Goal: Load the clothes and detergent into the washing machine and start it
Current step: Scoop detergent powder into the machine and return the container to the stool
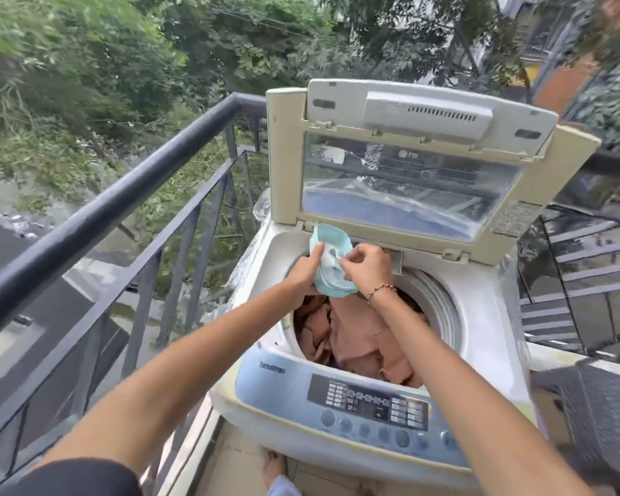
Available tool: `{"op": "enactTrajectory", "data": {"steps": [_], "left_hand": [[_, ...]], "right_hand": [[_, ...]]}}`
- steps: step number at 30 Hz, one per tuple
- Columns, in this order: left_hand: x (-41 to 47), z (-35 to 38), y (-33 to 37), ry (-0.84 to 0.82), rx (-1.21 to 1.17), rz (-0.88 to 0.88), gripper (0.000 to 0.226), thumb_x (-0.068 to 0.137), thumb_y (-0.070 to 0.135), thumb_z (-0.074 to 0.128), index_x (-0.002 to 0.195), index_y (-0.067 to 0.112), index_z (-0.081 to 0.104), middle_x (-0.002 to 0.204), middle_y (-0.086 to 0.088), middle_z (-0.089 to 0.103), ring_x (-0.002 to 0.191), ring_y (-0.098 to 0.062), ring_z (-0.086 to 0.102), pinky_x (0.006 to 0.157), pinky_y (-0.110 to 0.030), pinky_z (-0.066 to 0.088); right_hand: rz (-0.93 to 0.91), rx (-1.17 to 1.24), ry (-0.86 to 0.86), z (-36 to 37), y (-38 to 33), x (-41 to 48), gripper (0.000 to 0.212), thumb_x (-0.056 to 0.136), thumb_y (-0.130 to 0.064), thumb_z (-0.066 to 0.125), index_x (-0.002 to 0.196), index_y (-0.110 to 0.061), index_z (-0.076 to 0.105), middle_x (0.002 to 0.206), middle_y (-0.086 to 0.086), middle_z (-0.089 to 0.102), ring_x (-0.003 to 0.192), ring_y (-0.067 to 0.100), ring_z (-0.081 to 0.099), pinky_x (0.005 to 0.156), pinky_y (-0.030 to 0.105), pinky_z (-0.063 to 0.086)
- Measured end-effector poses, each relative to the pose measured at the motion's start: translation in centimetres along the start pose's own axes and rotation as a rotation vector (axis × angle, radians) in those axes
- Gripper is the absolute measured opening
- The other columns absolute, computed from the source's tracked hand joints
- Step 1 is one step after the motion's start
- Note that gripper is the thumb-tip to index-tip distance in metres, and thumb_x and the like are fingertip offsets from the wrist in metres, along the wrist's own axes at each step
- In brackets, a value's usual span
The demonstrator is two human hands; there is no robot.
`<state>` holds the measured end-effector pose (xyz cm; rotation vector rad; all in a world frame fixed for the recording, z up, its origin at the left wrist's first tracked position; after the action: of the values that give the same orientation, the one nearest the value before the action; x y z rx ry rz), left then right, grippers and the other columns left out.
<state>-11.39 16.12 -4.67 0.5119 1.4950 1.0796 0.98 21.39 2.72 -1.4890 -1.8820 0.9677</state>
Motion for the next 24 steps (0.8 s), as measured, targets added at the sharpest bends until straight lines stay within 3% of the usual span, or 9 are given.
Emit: {"op": "enactTrajectory", "data": {"steps": [3,6,9,13,16,19,22,24], "left_hand": [[0.5,-0.6,0.3,-0.039,0.072,0.022,0.062,0.090,0.064,0.039,0.122,0.015,0.062,0.117,-0.009,0.068,0.106,-0.026,0.065,0.079,-0.033,0.055],[1.1,-1.1,0.4,-0.079,0.138,0.019,0.060,0.093,0.060,0.038,0.122,0.013,0.061,0.113,-0.008,0.068,0.096,-0.024,0.067,0.067,-0.027,0.054],[1.4,-1.6,0.5,-0.108,0.146,0.010,0.046,0.096,0.057,0.034,0.103,0.022,0.063,0.091,0.003,0.067,0.078,-0.013,0.063,0.056,-0.022,0.049],[2.2,-2.3,0.5,-0.109,0.125,-0.033,0.046,0.095,0.059,0.031,0.104,0.023,0.059,0.087,0.003,0.065,0.075,-0.014,0.063,0.053,-0.023,0.051],[2.6,-2.3,0.2,-0.094,0.084,-0.068,0.049,0.095,0.060,0.030,0.108,0.020,0.056,0.084,0.002,0.063,0.070,-0.013,0.061,0.049,-0.022,0.049],[2.9,-1.9,0.0,-0.113,0.058,-0.086,0.047,0.095,0.059,0.031,0.112,0.020,0.053,0.088,0.000,0.064,0.076,-0.014,0.062,0.057,-0.025,0.050],[3.4,-1.2,-0.6,-0.164,0.050,-0.084,0.056,0.093,0.063,0.035,0.127,0.022,0.053,0.111,-0.004,0.068,0.091,-0.019,0.067,0.065,-0.029,0.055],[3.3,-0.6,-0.9,-0.185,0.050,-0.069,0.050,0.092,0.064,0.035,0.120,0.029,0.057,0.108,-0.002,0.070,0.094,-0.020,0.068,0.071,-0.031,0.057]], "right_hand": [[0.222,0.363,0.010,1.8,1.4,0.3,0.022,0.076,-0.004,0.073,0.064,-0.009,0.056,0.071,0.008,0.062,0.036,0.001,0.057,0.041,0.012,0.046],[0.369,0.584,0.009,2.7,2.6,0.3,0.020,0.076,0.003,0.073,0.065,-0.007,0.059,0.068,0.007,0.062,0.034,0.002,0.057,0.040,0.011,0.046],[0.464,0.754,0.002,3.1,3.7,0.5,0.016,0.075,0.005,0.072,0.066,-0.003,0.062,0.069,0.009,0.064,0.038,0.006,0.059,0.046,0.013,0.051],[0.505,0.810,0.034,2.9,5.0,0.8,0.014,0.076,0.005,0.072,0.069,-0.002,0.061,0.070,0.011,0.065,0.039,0.008,0.060,0.048,0.015,0.053],[0.514,0.833,0.040,2.7,5.8,0.9,0.012,0.076,0.004,0.072,0.070,-0.002,0.063,0.074,0.012,0.066,0.051,0.014,0.062,0.056,0.018,0.057],[0.520,0.884,0.033,2.2,6.0,1.0,0.009,0.077,0.004,0.070,0.074,0.000,0.063,0.070,0.010,0.067,0.056,0.016,0.062,0.055,0.018,0.056],[0.521,0.932,0.039,1.6,6.4,1.1,0.009,0.078,0.005,0.069,0.076,0.001,0.062,0.055,0.003,0.068,0.044,0.010,0.061,0.048,0.014,0.052],[0.520,0.966,0.067,0.8,6.9,1.4,0.009,0.079,0.006,0.068,0.076,0.001,0.061,0.052,0.002,0.067,0.040,0.008,0.060,0.045,0.014,0.051]]}}
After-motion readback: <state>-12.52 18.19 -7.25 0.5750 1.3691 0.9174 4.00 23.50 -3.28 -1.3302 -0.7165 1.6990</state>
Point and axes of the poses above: each hand's wrist, its own x-axis towards the middle knuckle, its own z-axis out of the palm, y = z × x, the point moved 8 cm from there along x, towards the middle knuckle
